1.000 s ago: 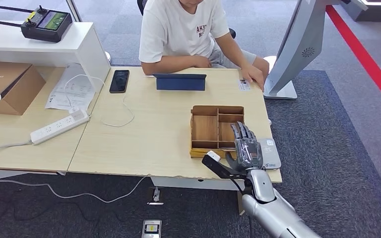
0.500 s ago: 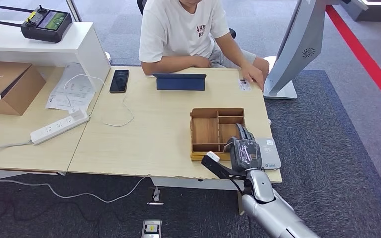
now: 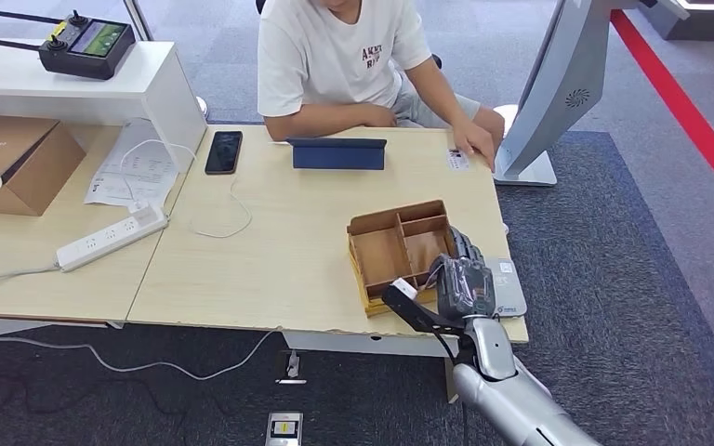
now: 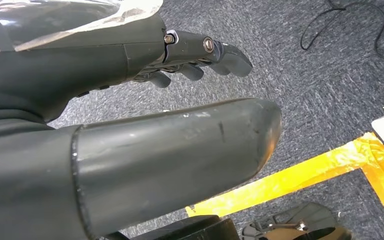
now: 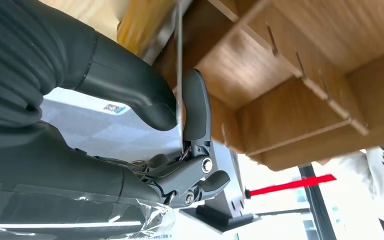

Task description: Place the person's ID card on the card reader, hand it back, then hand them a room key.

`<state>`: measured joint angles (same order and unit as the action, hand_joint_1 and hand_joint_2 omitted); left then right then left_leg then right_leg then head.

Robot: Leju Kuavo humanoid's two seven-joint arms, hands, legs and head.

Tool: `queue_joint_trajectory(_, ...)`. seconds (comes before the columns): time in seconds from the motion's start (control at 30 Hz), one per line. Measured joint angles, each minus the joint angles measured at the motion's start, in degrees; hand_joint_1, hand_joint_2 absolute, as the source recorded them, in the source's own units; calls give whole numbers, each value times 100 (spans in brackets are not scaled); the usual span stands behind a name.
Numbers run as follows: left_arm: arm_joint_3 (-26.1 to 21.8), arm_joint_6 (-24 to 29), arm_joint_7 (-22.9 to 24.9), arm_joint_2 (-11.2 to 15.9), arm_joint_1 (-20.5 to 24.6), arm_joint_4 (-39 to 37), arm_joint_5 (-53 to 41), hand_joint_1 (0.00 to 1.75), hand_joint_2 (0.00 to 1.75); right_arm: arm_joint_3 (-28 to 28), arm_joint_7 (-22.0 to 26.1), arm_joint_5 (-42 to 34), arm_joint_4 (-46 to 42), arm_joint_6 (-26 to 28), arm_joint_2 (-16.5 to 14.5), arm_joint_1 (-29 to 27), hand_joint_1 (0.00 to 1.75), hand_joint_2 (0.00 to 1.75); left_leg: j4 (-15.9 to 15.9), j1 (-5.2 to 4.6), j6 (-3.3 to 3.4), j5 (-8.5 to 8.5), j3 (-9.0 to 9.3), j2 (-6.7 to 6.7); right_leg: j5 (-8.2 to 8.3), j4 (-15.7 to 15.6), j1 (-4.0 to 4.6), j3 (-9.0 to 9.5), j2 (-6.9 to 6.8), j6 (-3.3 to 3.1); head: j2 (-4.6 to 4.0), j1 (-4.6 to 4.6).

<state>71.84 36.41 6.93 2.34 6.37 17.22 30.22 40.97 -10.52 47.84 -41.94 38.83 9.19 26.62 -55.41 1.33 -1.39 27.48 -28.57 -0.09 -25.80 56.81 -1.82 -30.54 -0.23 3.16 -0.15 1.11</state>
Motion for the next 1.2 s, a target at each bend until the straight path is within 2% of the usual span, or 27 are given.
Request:
queue_joint_trajectory(0.23, 24, -33, -33, 0, -1, 0, 11, 0, 0, -394, -22, 670, -977, 95, 17, -56, 175, 175, 0, 0, 0, 0, 1, 0, 0, 0, 0, 0, 0, 0, 0, -1)
queue_joint_trajectory(0.5, 104, -54, -54, 15, -1, 0, 29, 0, 0, -629, -538, 984, -2472, 44, 213, -29, 175, 175, -1, -1, 0, -1, 2, 0, 0, 0, -1, 2, 0, 0, 0, 1)
queue_joint_trajectory(0.7, 166, -122, -89, 38, 12, 0, -50, 0, 0, -638, -688, 1078, -3175, -423, 339, 171, 175, 175, 0, 0, 0, -1, 3, 2, 1, 0, 0, 1, 1, 0, 0, 0)
queue_joint_trajectory(0.97, 323, -224, -76, 53, 103, 0, -356, 0, 0, -410, -677, 919, -2993, -1549, 344, 982, 175, 175, 0, 0, -2, -4, -1, -1, 3, 3, -1, 3, 1, 1, 0, 0)
queue_joint_trajectory(1.1, 413, -321, -18, 55, 193, 2, -515, 0, 0, -221, -483, 253, -2392, -1878, 145, 1549, 175, 175, 0, 0, -3, -5, -2, -1, 4, 7, 0, 3, 1, 1, 0, -1)
queue_joint_trajectory(1.2, 435, -353, 21, 55, 237, 4, -600, 0, 0, -79, -464, 97, -1890, -2023, -40, 1945, 175, 175, 0, 1, -3, -6, -3, -3, 4, 7, 0, 2, -1, 1, 0, -1)
